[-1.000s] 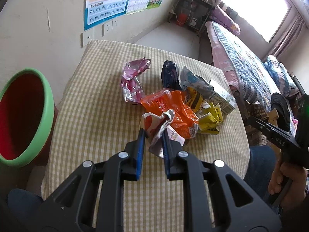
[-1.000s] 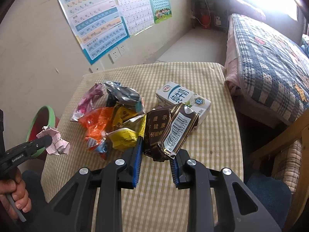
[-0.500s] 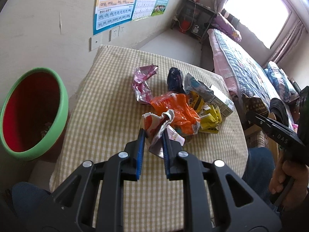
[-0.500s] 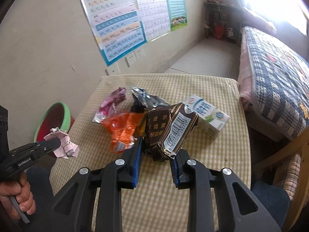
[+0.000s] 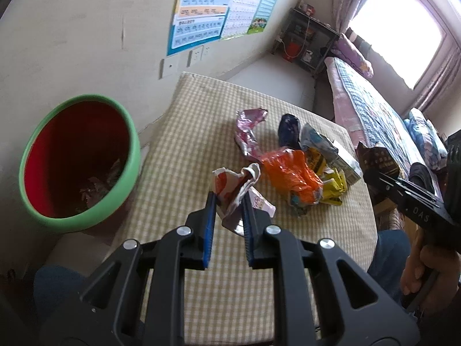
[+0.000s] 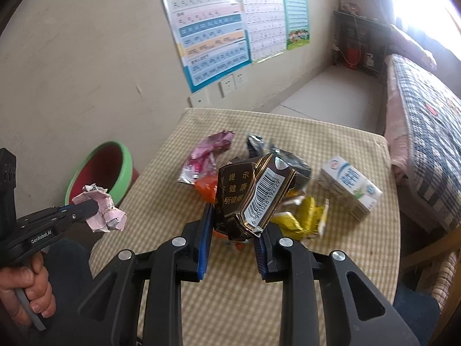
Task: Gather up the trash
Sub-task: 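Carry both wrappers to the red bin and open both tools over it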
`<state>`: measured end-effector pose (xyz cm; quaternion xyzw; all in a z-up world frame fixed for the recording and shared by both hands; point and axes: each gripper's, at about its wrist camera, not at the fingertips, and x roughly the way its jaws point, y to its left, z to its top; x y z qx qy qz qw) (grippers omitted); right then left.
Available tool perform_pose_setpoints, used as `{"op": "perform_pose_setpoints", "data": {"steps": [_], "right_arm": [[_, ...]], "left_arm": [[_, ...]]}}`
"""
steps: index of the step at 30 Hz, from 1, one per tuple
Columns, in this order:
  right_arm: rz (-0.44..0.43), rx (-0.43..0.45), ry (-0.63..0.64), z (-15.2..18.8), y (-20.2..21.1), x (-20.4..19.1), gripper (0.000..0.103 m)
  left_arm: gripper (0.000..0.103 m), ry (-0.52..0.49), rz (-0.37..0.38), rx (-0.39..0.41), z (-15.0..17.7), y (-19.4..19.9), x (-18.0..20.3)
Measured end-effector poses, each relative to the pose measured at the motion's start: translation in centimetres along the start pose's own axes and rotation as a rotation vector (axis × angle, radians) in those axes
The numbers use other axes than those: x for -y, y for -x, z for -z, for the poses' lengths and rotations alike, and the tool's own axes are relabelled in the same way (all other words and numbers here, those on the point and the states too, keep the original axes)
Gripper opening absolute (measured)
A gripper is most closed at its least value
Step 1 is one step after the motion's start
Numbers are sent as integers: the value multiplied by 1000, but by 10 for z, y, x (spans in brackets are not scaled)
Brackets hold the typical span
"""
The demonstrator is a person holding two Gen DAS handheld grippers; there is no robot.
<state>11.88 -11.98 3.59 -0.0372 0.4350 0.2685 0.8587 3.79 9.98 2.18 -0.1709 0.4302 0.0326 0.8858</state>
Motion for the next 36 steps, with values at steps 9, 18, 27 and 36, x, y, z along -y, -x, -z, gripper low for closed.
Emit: {"op": "perform_pose_setpoints", "data": {"steps": [9,18,27,36], "right_arm": [[-41,-8,65,-15,-13,-37,25],[-90,-18,132,-32,-33,-78,25],[-144,-24,199,-53,-59,-126,25],[-215,-44,276,-71,-91,-183,25]], "left_arm": [[17,53,-38,34,-6,15,-35],[17,107,-92,62,-15,26,-78],[17,154,-137,78,-23,31,-119],[17,217,-182,89,-27,34,-168]]}}
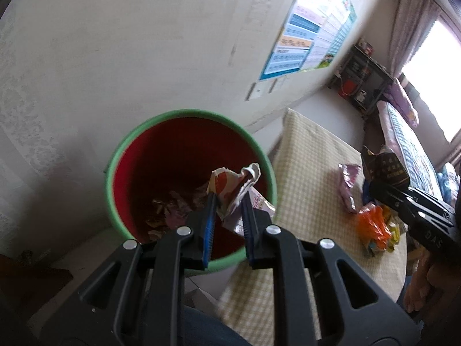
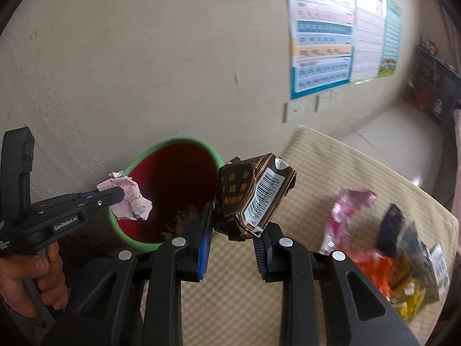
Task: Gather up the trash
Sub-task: 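Carry both wrappers to the red bin and open both tools over it, then move both tools back over the table toward the remaining wrappers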
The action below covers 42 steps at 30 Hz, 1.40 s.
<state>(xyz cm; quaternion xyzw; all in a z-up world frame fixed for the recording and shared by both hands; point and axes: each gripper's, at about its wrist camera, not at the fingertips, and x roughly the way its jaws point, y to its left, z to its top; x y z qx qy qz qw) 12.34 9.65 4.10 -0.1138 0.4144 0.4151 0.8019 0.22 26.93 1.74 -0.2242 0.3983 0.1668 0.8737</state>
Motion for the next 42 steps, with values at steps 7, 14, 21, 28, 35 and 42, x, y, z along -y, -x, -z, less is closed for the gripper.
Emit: {"op": "perform_pose_setpoints", "data": {"steps": [7,14,21,28,35,42], "right_arm": [[-52,-32,58,-15,-36,-36,25],[-84,-68,99,-21,-66,-66,26],[-98,-112,121,-17,-92,-80,26],[-103,-142,137,-15,-110,-85,28],[-95,-151,137,-9,-112,-84,53],[-65,-143,118,1,-96,-72,75]], "left_arm": [[17,46,-30,-2,-10,-7,-35],[17,80,-32,-5,-12,-16,-60],[17,97,-7,-16,-10,-26,-77],[27,117,-5,-23,-11,-31,-85],[73,149,7,12,-9,-24,-90],[97,170,5,32,-5,-12,-86]]}}
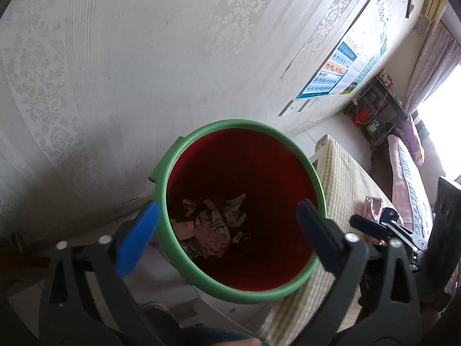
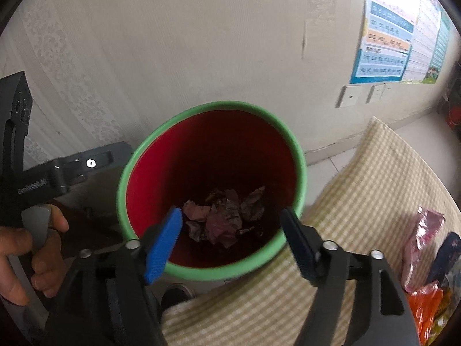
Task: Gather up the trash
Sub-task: 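Move both tools back over the table toward the remaining wrappers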
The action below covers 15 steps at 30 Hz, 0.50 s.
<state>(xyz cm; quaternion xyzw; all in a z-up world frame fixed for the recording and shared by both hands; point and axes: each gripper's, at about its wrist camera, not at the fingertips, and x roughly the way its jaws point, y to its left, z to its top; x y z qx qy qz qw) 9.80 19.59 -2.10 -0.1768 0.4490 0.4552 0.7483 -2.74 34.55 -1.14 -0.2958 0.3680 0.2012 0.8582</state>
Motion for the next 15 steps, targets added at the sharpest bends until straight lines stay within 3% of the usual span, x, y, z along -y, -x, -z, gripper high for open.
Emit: {"op": "perform_pose_setpoints", "data": {"steps": [5,15], "right_arm": [[23,9,-32,16,21,9,84],[77,51,-93,54,75,36,90]], "left_arm": [[97,-21,-2,2,3,7,14],[97,-108,16,12,19,27,61]]}}
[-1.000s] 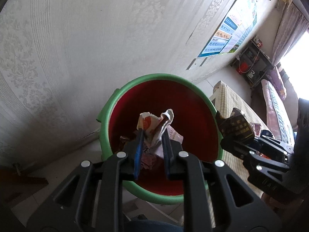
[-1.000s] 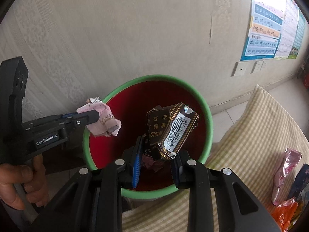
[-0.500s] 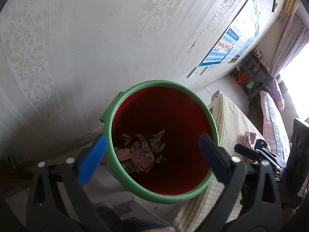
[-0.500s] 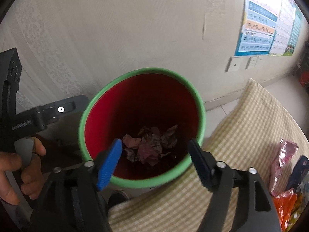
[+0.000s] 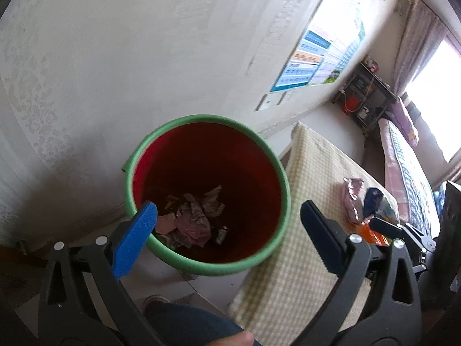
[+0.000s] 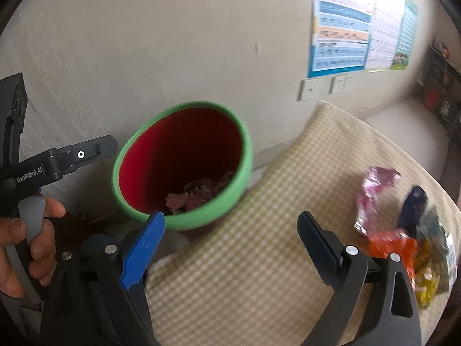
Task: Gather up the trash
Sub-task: 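Move both tools back over the table toward the remaining wrappers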
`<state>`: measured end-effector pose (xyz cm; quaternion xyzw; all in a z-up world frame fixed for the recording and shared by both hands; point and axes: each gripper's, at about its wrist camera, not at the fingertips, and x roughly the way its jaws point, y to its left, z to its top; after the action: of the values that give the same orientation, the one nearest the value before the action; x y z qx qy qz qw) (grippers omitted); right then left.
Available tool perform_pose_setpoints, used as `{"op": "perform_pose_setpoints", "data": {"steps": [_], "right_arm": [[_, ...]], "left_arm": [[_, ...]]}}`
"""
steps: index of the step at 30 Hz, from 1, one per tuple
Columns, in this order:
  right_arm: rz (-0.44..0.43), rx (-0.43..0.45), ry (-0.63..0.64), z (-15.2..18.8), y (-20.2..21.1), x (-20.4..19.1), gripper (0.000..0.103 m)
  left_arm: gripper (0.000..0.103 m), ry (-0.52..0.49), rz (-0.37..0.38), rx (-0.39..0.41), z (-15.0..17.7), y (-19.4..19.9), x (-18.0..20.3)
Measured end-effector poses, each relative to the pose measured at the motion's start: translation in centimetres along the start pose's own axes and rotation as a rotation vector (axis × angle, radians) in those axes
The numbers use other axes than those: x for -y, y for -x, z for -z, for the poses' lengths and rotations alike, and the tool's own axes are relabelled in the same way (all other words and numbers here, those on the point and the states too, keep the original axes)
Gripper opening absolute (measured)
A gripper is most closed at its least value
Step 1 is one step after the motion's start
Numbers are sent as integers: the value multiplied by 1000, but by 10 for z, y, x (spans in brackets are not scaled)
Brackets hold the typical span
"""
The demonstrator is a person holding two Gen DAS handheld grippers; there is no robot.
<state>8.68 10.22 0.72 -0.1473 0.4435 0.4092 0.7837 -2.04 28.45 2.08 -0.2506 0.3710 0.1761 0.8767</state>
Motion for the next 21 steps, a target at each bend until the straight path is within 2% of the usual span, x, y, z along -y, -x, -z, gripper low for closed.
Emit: {"op": "perform_pose_setpoints", "data": {"steps": [9,21], "right_arm": [[75,43,-74,34,51,45,90],[185,84,-210,83,109,116,90]], "left_arm": [[97,-93,57,-15,19,10,61],[97,-219,143,-68,50,4,143]]}}
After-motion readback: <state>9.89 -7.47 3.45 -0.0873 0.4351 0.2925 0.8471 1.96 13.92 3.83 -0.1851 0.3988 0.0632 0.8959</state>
